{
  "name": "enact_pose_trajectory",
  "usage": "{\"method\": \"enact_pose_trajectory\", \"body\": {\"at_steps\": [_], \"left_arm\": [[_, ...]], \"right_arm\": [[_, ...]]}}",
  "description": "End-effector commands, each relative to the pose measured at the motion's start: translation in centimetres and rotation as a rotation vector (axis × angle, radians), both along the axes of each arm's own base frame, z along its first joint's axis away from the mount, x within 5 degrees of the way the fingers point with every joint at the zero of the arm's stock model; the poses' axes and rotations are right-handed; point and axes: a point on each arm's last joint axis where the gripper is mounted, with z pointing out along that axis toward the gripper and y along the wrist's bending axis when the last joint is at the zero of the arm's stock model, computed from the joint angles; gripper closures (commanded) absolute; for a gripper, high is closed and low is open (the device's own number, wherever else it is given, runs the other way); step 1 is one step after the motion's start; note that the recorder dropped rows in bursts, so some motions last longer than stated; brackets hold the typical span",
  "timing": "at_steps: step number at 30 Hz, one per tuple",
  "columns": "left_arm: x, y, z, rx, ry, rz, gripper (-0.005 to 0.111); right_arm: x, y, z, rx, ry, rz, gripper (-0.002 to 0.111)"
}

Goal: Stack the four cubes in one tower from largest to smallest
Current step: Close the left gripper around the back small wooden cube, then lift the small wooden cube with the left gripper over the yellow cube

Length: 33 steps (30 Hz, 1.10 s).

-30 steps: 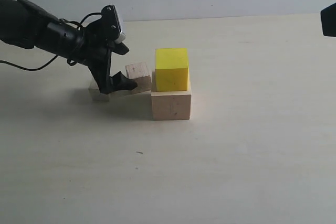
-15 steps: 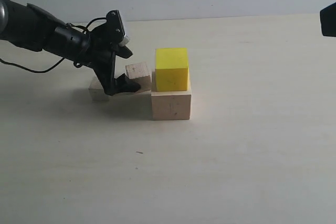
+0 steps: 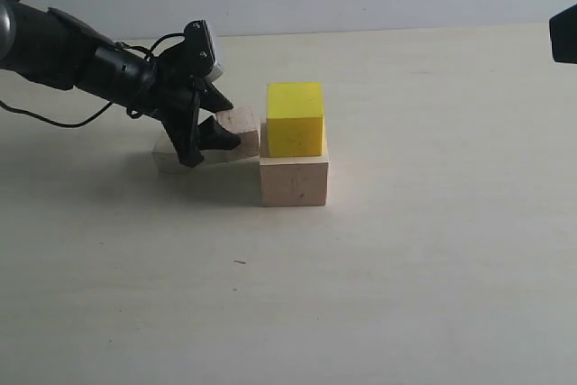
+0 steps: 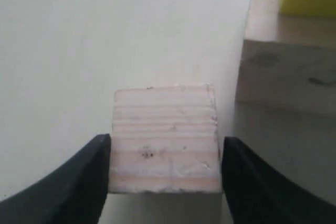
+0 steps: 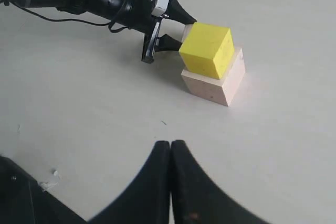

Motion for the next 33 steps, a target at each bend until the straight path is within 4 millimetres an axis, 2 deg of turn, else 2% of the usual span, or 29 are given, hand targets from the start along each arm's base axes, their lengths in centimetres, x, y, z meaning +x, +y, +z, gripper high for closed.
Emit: {"method": "enact_pose_trajectory", "body": {"at_steps": [1, 4, 7, 12, 16, 21, 26, 33], "left_arm": [[0.5, 0.8, 1.2, 0.085, -0.058, 0.033, 0.107], [0.6, 1.8, 2.4, 0.107, -0.06, 0.064, 0.107], [0.2, 2.6, 4.5, 0.061, -0.033, 0.065, 0.107], [-1.3, 3.0, 9.5, 0.015, -0.077, -0.002, 0.107], [-2.6, 3.3, 14.0, -0.017, -0.143, 0.018, 0.107], [-4.7, 3.5, 18.1, -0.069, -0.182, 0.014, 0.107], [-6.0, 3.0, 19.5, -0.102, -0.174, -0.031, 0.107], [-7.5, 0.4, 19.3, -0.099, -0.152, -0.137, 0.107]], "right_arm": [[0.0, 0.0, -0.1, 0.004, -0.005, -0.004, 0.108], [0.0, 0.0, -0.1, 0.004, -0.005, -0.004, 0.108], [0.0, 0.0, -0.1, 0.004, -0.005, -0.004, 0.108], [0.1, 0.0, 0.0, 0.009, -0.014, -0.008, 0.108], [0.2, 0.0, 0.1, 0.017, -0.026, -0.013, 0.108], [0.2, 0.0, 0.1, 0.012, -0.029, -0.015, 0.108], [0.3, 0.0, 0.2, 0.016, -0.04, -0.02, 0.108], [0.3, 0.0, 0.2, 0.017, -0.05, -0.019, 0.108]]}}
